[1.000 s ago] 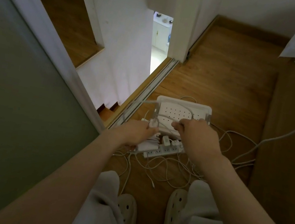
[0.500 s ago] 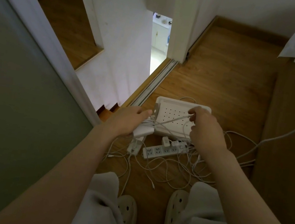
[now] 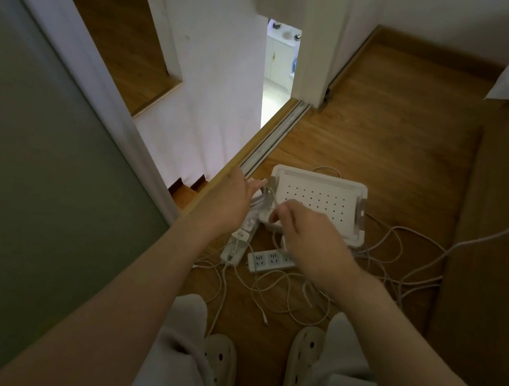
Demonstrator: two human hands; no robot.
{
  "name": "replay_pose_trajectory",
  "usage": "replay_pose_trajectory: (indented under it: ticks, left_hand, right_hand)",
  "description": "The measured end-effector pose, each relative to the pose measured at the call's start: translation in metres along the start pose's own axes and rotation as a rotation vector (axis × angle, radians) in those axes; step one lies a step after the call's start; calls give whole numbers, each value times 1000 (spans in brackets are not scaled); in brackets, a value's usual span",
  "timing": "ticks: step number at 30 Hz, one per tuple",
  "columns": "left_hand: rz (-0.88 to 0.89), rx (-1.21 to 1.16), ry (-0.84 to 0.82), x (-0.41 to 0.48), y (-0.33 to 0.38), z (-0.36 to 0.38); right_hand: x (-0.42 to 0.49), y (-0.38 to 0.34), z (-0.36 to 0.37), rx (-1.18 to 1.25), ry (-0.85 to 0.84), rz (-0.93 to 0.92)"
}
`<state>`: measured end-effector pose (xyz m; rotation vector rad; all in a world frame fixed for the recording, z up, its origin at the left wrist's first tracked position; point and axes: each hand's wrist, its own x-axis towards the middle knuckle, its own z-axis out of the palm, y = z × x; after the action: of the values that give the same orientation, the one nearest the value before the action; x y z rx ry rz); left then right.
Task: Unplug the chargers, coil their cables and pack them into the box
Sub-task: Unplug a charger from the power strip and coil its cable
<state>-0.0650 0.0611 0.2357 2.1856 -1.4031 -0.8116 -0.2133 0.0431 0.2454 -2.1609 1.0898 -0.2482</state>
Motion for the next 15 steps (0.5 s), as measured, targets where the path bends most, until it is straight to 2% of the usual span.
replay_pose_trajectory:
  ticks: [3,8,13,15]
  left_hand:
    - [-113,-239,78,3,4,0]
    - [-308,-687,84,8,14,-4]
    - [-389,-1419,-70,3,17,-12]
    - [-393,-1558,-123,2,17,-15]
  right_hand:
    - [-10,-9,25,-60,-95,-90]
    - [-7,-8,37,-37,-125,-158]
    - [0,0,33,78,-180,-163]
    - [6,9,31,73,-207,-139]
